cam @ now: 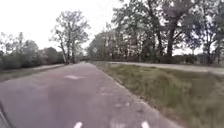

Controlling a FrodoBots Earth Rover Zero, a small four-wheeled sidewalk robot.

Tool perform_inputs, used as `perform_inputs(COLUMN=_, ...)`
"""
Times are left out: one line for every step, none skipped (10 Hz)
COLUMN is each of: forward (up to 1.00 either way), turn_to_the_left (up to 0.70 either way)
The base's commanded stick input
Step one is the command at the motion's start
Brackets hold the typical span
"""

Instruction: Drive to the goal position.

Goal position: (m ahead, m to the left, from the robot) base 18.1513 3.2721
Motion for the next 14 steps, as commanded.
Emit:
perform_inputs(forward=1.0, turn_to_the_left=0.0)
perform_inputs(forward=1.0, turn_to_the_left=0.27)
perform_inputs(forward=1.0, turn_to_the_left=0.27)
perform_inputs(forward=1.0, turn_to_the_left=0.27)
perform_inputs(forward=1.0, turn_to_the_left=0.27)
perform_inputs(forward=1.0, turn_to_the_left=0.27)
perform_inputs(forward=1.0, turn_to_the_left=0.27)
perform_inputs(forward=1.0, turn_to_the_left=0.27)
perform_inputs(forward=1.0, turn_to_the_left=0.27)
perform_inputs(forward=1.0, turn_to_the_left=0.27)
perform_inputs(forward=1.0, turn_to_the_left=0.23)
perform_inputs(forward=1.0, turn_to_the_left=0.08)
perform_inputs(forward=1.0, turn_to_the_left=0.0)
perform_inputs(forward=1.0, turn_to_the_left=0.0)
